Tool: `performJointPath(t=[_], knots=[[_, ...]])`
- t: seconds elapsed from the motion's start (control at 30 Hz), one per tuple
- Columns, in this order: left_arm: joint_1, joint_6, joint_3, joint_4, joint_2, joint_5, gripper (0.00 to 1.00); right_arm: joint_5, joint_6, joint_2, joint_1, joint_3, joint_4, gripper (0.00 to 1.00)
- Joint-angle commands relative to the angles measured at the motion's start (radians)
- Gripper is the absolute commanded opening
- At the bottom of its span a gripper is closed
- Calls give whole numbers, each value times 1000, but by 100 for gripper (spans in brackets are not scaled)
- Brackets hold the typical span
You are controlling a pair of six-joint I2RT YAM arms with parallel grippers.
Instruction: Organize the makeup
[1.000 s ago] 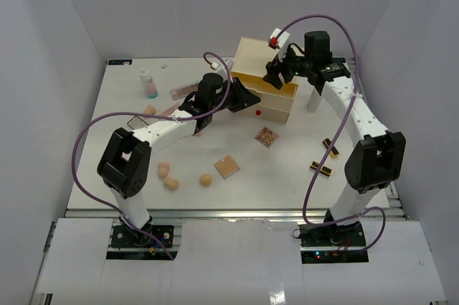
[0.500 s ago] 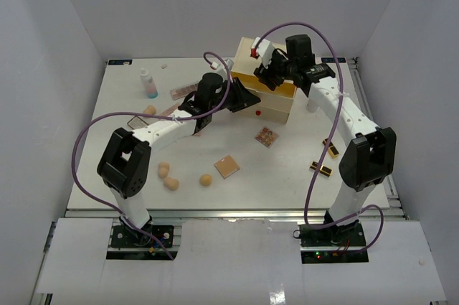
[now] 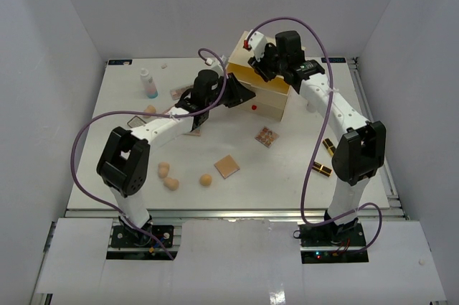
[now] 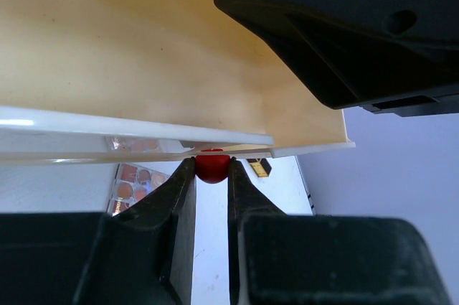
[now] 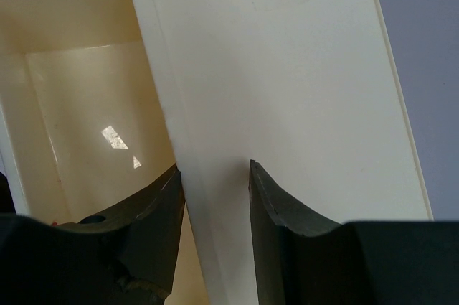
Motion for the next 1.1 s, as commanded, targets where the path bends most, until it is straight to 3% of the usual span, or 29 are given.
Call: performJointPath(t=[0.0,0.3,0.43,0.6,0.87,1.07], knots=[[-42,31,-62,-68,-117,140,0,149,59,70,-50,22,80,44],[-42,56,-132,-78,-187,116,0,141,61,69,-62,16,79,47],[-42,61,-122,-84,-172,118,1,116,63,64,-61,6,80,54],[-40,68,-75,-97,-130,119,16,47,74,27,-62,-24,86,64],[-33,53,-2,-97,-52,141,36,-116,130,-124,-62,-65,85,68],[-32,60,-19,-96,-75,134,61,-190,179,-262,-70,-131,90,69]])
